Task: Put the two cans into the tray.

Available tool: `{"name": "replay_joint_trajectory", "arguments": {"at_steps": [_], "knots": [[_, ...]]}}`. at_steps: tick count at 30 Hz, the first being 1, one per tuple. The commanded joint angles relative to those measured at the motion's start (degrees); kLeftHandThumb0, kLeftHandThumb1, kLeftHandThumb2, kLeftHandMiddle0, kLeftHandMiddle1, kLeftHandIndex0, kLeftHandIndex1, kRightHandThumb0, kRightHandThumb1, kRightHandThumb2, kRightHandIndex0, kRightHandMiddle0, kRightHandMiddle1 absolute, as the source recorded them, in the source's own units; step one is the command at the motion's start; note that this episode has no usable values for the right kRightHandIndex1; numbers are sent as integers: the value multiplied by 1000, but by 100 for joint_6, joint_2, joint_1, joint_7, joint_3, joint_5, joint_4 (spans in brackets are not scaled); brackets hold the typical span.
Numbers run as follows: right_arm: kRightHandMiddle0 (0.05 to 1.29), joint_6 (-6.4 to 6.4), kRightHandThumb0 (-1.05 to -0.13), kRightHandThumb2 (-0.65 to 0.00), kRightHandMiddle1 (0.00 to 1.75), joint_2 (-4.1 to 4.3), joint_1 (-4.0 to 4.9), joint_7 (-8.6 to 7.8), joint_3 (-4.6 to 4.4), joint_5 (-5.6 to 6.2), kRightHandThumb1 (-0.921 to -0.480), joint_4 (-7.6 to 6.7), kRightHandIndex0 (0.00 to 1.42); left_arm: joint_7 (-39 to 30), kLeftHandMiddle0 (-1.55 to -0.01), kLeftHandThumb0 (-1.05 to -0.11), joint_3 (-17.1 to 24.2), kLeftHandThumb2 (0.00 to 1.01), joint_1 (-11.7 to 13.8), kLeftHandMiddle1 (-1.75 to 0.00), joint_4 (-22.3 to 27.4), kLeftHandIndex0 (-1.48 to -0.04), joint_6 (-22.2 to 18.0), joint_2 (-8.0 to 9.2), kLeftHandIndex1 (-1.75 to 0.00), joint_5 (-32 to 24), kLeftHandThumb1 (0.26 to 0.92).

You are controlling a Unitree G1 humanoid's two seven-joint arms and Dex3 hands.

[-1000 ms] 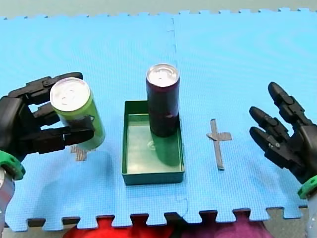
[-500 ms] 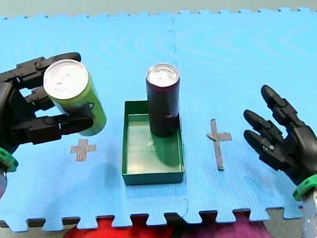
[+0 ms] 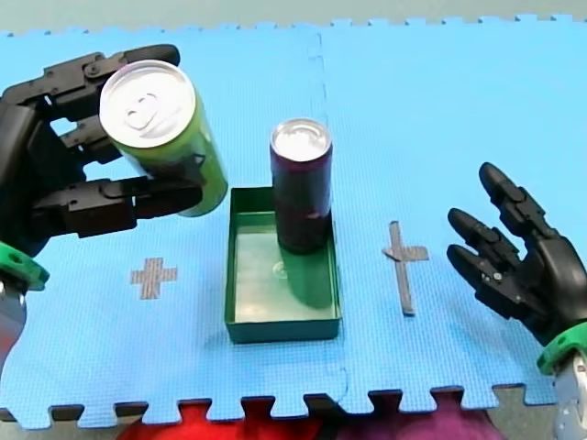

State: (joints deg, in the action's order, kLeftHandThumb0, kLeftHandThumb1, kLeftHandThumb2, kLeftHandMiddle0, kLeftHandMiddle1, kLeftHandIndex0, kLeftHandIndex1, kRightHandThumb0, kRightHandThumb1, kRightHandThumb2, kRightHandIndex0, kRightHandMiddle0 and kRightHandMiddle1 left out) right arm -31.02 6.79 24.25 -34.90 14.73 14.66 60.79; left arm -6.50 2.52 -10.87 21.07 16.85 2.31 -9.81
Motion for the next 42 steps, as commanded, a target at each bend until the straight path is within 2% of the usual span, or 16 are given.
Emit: {"name": "replay_joint_trajectory", "arguments": {"at_steps": [1,9,17,27,34,42], "knots": [[204,-2,-1048,-254,0,11,9,-6,10,10,-921,18,311,-31,-1507,-462,-49,0,-84,-7,-35,-1322,-66,-24,-3,-63,723],[205,-34,-1048,-258,0,2,-15,-34,18,20,-921,3,313,-177,-1509,-453,-124,1,-196,-5,-277,-1322,-132,-112,-1,-214,727],[206,-36,-1048,-267,1,-4,-58,-43,12,23,-921,-75,314,-134,-1508,-450,-285,2,-152,-2,-441,-1319,-268,-239,0,-150,732],[207,51,-1048,-276,1,-20,-128,39,12,43,-921,-244,317,-37,-1506,-446,-473,1,-96,0,-598,-1313,-362,-350,0,27,736],[210,106,-1048,-276,2,-8,-164,58,19,68,-921,-312,317,7,-1504,-439,-747,1,-29,0,-1113,-1314,-717,-544,-2,256,739],[215,155,-1048,-271,4,8,-223,42,17,106,-921,-439,318,106,-1492,-432,-821,3,-11,0,-1190,-1317,-692,-524,-1,515,747]]}}
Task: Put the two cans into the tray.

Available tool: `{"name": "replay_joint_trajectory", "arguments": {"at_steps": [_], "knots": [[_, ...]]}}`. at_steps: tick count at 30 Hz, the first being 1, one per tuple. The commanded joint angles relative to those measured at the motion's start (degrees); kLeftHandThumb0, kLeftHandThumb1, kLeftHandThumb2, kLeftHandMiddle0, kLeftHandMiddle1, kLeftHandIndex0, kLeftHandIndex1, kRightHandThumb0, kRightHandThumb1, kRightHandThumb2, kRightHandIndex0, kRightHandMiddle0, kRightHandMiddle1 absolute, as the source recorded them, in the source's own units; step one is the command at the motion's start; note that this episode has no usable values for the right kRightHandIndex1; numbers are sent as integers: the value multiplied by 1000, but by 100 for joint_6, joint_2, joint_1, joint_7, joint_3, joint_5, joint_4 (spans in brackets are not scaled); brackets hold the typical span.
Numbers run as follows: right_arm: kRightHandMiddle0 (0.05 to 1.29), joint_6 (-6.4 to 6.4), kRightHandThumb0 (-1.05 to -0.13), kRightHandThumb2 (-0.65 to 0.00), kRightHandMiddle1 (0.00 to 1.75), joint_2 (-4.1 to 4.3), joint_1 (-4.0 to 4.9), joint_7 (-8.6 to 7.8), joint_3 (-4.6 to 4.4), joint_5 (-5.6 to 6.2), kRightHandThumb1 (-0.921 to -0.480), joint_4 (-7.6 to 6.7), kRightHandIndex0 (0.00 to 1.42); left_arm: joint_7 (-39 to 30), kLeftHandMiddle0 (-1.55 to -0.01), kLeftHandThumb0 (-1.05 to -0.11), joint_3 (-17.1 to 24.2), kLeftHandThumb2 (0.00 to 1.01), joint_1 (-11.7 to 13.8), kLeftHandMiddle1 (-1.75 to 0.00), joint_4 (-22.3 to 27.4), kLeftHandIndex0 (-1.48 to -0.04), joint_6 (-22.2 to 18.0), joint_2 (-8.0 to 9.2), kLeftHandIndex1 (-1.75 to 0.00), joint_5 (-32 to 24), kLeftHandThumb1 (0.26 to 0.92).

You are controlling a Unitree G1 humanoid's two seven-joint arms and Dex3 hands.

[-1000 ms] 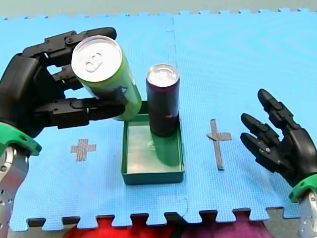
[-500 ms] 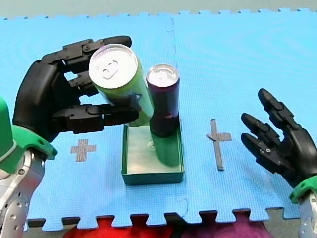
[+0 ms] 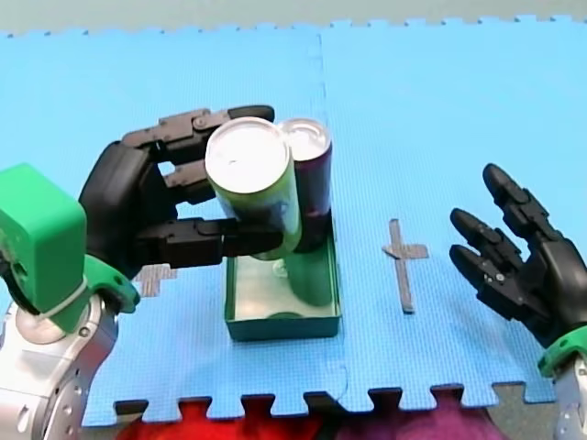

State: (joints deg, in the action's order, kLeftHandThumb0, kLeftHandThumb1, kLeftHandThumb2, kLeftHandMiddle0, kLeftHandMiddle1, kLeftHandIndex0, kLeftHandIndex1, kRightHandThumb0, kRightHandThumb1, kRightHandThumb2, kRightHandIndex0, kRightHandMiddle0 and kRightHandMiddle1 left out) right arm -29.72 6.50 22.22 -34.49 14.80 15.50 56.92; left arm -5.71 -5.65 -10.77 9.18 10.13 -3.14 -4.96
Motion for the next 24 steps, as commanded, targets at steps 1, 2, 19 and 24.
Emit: {"name": "replay_joint_trajectory", "arguments": {"at_steps": [1,2,19,24], "knots": [[217,34,-1048,-270,4,41,-23,2,11,26,-921,-65,318,31,-1490,-431,-7,3,-23,0,-24,-1316,-14,27,0,52,748],[218,40,-1048,-270,5,45,-26,6,10,26,-921,-80,318,29,-1489,-431,-3,3,-24,0,-72,-1315,-25,29,0,63,749],[221,-52,-1048,-277,3,55,-74,57,-8,5,-921,-178,318,96,-1479,-425,-31,1,-37,0,-304,-1307,-10,-81,0,146,752],[219,-52,-1048,-282,1,60,-93,65,-18,6,-921,-217,315,78,-1477,-421,-2,0,-46,0,-423,-1306,-63,-87,0,126,753]]}}
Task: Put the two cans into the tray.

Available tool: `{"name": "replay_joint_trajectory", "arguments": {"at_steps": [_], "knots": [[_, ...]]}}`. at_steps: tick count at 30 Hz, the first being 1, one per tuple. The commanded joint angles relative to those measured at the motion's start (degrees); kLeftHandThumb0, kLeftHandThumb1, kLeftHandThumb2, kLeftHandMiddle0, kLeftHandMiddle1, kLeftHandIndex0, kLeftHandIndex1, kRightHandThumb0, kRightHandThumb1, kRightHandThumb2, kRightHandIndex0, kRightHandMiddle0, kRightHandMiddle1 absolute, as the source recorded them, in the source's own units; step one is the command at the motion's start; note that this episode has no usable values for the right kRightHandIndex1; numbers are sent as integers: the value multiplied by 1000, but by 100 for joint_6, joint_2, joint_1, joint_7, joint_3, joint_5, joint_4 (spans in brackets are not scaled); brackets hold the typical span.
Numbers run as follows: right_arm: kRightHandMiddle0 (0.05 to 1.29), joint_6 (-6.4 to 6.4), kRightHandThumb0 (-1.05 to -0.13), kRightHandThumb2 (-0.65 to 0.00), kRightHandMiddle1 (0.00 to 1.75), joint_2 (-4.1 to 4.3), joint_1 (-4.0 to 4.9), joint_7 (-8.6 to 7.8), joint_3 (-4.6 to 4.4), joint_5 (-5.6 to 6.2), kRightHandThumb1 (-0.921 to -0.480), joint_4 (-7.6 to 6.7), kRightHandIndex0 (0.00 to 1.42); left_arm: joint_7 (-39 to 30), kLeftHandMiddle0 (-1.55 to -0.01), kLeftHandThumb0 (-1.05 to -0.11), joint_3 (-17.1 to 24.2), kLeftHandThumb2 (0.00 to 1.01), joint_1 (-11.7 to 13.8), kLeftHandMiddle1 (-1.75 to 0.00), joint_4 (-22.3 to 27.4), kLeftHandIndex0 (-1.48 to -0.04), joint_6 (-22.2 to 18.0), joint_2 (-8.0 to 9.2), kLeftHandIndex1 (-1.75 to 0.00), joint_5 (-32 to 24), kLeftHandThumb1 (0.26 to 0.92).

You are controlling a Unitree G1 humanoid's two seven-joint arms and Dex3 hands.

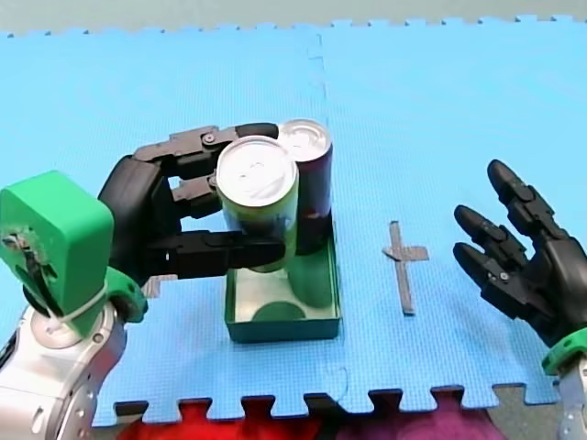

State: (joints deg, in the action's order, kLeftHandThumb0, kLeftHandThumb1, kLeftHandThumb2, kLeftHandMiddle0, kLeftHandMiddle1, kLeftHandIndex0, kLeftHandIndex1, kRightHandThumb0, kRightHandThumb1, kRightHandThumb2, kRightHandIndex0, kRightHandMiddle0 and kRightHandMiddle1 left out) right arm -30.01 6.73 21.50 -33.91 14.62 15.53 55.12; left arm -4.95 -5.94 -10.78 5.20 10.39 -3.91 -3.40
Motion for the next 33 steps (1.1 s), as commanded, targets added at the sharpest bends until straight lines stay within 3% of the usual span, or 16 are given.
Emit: {"name": "replay_joint_trajectory", "arguments": {"at_steps": [1,14,25,33], "knots": [[219,-21,-1048,-282,1,38,-20,8,0,3,-921,-37,314,-2,-1476,-421,31,0,-45,0,-52,-1305,-103,-13,0,-33,753],[217,-32,-1048,-286,0,66,-34,-66,11,27,-921,-42,307,-76,-1471,-414,69,0,-80,0,-452,-1301,-318,-35,0,-71,752],[222,-43,-1048,-287,2,53,-23,-87,7,24,-921,-44,311,-196,-1463,-406,242,0,-278,-1,-1287,-1294,-910,7,-1,-78,754],[225,-49,-1048,-288,3,47,-7,-84,8,26,-921,-21,315,-218,-1456,-406,272,1,-333,0,-1403,-1290,-962,18,0,-61,756]]}}
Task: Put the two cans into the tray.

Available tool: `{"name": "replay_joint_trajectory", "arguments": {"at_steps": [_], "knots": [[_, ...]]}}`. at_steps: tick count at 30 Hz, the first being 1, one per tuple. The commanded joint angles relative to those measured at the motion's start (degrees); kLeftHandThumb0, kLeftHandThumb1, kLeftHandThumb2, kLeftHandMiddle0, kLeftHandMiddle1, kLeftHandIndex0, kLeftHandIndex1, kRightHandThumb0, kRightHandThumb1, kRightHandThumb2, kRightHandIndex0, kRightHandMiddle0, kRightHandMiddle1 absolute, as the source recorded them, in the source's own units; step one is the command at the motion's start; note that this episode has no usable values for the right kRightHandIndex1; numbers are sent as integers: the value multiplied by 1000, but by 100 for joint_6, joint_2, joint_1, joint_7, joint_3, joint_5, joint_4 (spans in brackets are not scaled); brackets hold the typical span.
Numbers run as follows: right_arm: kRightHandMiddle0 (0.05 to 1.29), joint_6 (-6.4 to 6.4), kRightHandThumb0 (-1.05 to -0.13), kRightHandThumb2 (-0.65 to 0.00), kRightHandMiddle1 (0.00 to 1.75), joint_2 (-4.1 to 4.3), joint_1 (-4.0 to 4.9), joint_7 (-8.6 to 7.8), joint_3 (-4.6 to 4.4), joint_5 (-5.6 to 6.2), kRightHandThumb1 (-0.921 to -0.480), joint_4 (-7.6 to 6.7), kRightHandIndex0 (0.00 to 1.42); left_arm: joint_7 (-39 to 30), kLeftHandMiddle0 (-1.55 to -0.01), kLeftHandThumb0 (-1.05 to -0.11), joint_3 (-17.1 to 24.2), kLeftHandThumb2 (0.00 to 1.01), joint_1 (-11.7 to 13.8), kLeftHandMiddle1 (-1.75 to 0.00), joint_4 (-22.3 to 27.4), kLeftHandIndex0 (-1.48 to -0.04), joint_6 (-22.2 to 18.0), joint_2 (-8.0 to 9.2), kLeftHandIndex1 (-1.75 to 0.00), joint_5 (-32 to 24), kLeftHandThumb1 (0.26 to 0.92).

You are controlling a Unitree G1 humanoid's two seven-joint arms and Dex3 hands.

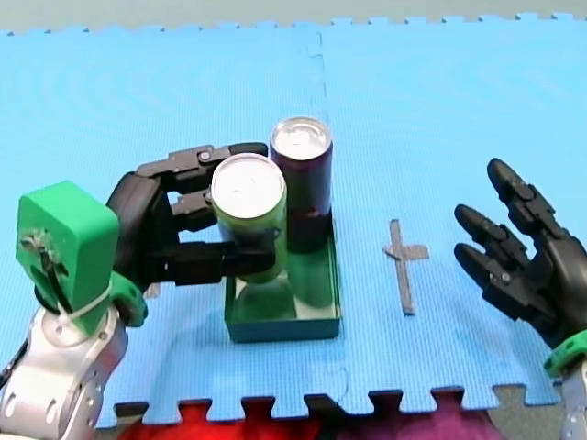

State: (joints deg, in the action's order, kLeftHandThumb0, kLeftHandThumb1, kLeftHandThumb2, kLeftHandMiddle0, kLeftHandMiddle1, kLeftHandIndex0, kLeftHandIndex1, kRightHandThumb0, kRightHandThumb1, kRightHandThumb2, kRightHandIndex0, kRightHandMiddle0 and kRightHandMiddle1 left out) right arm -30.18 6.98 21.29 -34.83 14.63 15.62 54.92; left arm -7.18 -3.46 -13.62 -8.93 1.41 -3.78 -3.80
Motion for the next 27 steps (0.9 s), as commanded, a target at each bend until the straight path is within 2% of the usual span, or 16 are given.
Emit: {"name": "replay_joint_trajectory", "arguments": {"at_steps": [1,10,16,27], "knots": [[225,-35,-1048,-288,3,22,13,5,6,16,-921,-1,315,2,-1455,-406,25,1,-48,0,10,-1289,-56,7,0,-24,756],[225,-40,-1048,-288,2,24,-1,-3,5,23,-921,-36,313,5,-1449,-404,5,0,-84,0,-61,-1285,-25,-20,0,-8,757],[224,-28,-1048,-286,1,29,22,-4,19,32,-921,4,312,-28,-1446,-403,-42,0,-86,0,-15,-1285,101,-14,0,6,756],[219,-26,-1048,-281,0,18,68,42,26,18,-921,66,310,-7,-1439,-405,-271,0,148,0,499,-1284,402,-48,0,114,757]]}}
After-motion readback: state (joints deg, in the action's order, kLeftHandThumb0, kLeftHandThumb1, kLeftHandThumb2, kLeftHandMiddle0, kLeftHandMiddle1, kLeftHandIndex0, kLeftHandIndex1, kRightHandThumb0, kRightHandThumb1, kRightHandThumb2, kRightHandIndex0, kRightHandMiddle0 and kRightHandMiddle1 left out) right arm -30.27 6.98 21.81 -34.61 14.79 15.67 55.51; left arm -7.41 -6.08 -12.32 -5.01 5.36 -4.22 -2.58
